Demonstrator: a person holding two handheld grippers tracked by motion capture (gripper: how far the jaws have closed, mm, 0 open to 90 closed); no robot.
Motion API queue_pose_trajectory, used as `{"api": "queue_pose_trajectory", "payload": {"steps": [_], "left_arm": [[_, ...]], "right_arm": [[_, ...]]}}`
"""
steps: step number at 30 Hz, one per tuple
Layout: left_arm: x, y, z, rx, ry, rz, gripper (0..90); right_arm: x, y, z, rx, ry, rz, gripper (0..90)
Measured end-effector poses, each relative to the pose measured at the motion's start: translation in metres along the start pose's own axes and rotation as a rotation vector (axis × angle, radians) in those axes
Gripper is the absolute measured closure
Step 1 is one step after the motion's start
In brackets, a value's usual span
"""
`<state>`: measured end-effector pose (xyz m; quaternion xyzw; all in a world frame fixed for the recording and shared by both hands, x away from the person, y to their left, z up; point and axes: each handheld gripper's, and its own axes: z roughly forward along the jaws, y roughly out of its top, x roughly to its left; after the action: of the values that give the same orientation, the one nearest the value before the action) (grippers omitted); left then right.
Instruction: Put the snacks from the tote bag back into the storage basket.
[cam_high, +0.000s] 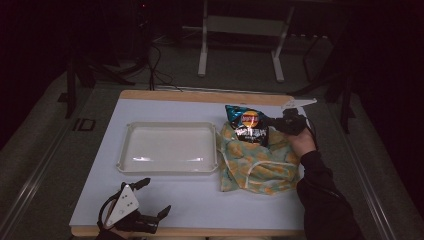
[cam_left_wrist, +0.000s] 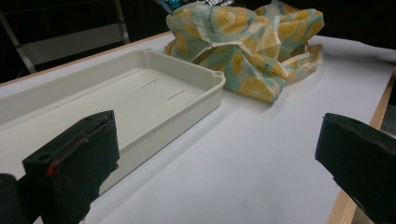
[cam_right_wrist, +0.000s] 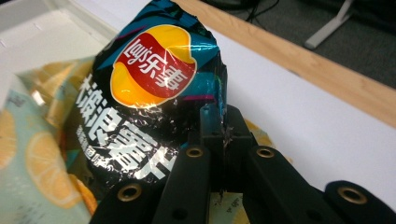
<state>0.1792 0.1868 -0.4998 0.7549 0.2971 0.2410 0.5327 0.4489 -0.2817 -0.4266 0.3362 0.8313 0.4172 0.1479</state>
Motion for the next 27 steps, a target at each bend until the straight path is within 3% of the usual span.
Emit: {"api": "queue_pose_trajectory", "payload": {"steps": [11, 21, 27], "left_arm": [[0.000, 0.000, 0.001, -0.005, 0.001, 0.008, 0.1], [0.000, 0.000, 0.003, -0.004, -0.008, 0.009, 0.1], [0.000, 0.001, 0.003, -0.005, -0.012, 0.009, 0.1]], "right_arm": [[0.011, 0.018, -0.037, -0.086, 0.004, -0.029, 90.0], [0.014, 0.029, -0.062, -0.120, -0.035, -0.041, 90.0], [0.013, 0.041, -0.086, -0.167, -0.065, -0.034, 90.0]]}}
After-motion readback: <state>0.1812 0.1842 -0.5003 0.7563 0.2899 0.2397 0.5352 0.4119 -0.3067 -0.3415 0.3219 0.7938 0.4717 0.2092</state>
